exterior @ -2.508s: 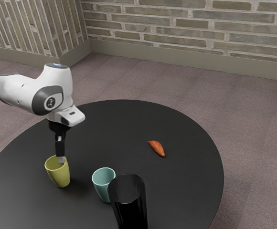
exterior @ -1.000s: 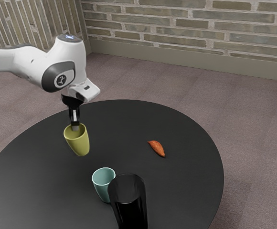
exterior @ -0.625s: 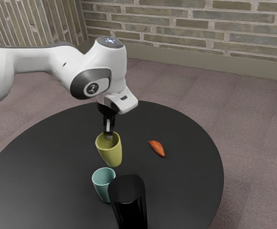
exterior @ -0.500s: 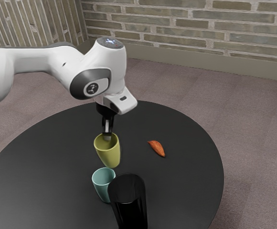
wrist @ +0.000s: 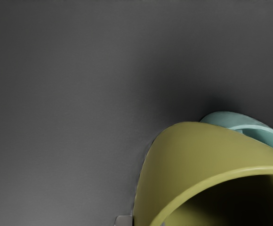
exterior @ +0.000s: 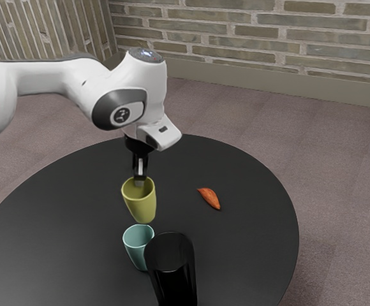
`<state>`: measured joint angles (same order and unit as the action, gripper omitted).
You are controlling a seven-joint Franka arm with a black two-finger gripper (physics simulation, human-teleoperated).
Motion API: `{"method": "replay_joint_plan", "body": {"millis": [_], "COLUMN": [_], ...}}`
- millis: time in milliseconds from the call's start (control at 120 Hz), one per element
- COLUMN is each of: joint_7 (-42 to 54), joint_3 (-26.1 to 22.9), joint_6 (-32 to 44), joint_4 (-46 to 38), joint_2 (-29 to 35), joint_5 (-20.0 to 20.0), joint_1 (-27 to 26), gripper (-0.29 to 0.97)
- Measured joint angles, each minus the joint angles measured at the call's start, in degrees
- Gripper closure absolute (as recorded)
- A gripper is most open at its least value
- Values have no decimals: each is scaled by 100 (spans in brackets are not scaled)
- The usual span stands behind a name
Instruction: Place the left cup onto the right cup
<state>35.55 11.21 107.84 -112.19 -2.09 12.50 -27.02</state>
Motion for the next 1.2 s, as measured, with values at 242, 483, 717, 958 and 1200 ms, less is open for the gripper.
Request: {"method": "replay_joint_plan", "body": {"millis": [242, 483, 717, 958, 1200], "joint_7": [-115, -220, -323, -425, -481], "joint_3": [7, -4, -15, -6, 0], "joint_6": [-121, -256, -370, -427, -431], "joint_4": [-93, -99, -36, -325, -454], "joint_2": [-21, -3, -13, -38, -33], "joint_5": [-177, -243, -248, -386, -401], "joint_1": [-171, 149, -70, -226, 215], "gripper": [79, 79, 79, 79, 79]}}
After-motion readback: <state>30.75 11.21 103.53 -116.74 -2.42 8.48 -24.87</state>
